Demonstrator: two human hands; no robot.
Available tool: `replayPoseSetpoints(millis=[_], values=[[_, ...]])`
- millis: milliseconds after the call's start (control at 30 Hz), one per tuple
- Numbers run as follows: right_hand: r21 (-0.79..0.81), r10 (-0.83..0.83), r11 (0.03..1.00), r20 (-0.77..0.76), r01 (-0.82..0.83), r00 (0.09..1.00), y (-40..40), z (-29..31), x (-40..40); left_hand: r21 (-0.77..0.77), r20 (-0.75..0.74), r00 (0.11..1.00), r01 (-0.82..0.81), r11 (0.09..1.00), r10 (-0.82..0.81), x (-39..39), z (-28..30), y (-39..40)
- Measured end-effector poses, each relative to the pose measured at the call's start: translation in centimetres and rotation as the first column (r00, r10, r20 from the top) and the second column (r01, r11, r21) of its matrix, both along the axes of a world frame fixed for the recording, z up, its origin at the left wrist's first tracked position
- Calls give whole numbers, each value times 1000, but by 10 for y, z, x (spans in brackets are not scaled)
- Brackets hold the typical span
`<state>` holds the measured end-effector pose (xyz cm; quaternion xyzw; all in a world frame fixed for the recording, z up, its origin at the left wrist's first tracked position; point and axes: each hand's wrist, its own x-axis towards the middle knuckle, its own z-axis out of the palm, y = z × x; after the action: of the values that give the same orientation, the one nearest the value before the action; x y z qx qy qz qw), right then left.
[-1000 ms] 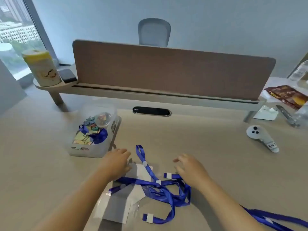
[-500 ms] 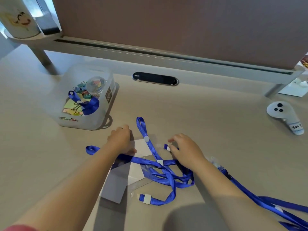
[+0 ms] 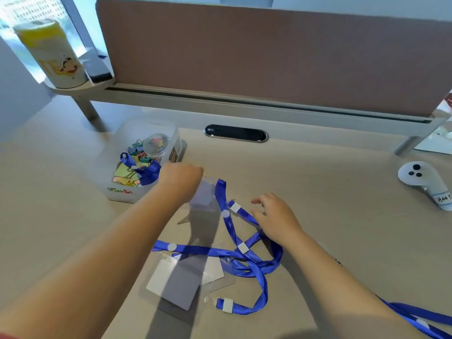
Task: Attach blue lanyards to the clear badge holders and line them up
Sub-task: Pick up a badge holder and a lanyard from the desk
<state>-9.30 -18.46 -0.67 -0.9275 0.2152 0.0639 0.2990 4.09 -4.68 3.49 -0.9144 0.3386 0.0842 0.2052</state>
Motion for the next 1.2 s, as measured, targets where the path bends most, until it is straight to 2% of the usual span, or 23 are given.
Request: replayPoseSetpoints(millis=[133, 267, 367, 467, 533, 600, 700, 833, 900, 1000, 1067, 1133, 1200], values=[[37, -9, 999, 64, 6, 998, 5, 17, 7, -35, 212, 974, 90, 995, -81, 2, 31, -3], [103, -63, 994, 180, 45, 982, 9, 36, 14, -166, 284, 949, 189, 968, -136, 6, 54, 4], [65, -38, 998, 215, 24, 976, 11, 50, 21, -293, 225, 964, 203, 934, -139, 8, 69, 11], [58, -17, 998, 219, 5, 976, 13, 60, 28, -413, 90, 994, 100, 905, -69, 10, 80, 16], [148, -62, 989, 255, 25, 965, 14, 66, 30, -443, 0, 1000, 6, 896, -6, 14, 83, 20], [308, -120, 951, 291, 25, 949, 17, 72, 29, -432, -105, 993, -98, 896, 58, 18, 81, 24], [433, -161, 901, 301, 16, 940, 21, 79, 29, -483, -303, 946, -261, 836, 120, 18, 71, 26], [395, -148, 919, 325, 7, 934, 17, 83, 31, -593, -525, 848, -422, 686, 69, 9, 57, 26], [377, -174, 926, 348, 32, 921, 14, 85, 32, -629, -529, 846, -445, 637, 68, 4, 53, 23], [416, -234, 906, 335, 80, 913, 12, 85, 35, -757, -396, 915, -375, 535, 80, -3, 52, 14], [462, -265, 882, 325, 92, 908, 11, 84, 36, -812, -361, 932, -329, 482, 27, -10, 55, 5], [450, -255, 890, 353, 76, 900, 12, 84, 35, -831, -343, 939, -288, 476, -32, -17, 58, -2], [429, -227, 902, 396, 40, 890, 13, 85, 33, -824, -284, 955, -200, 530, -82, -21, 61, -7]])
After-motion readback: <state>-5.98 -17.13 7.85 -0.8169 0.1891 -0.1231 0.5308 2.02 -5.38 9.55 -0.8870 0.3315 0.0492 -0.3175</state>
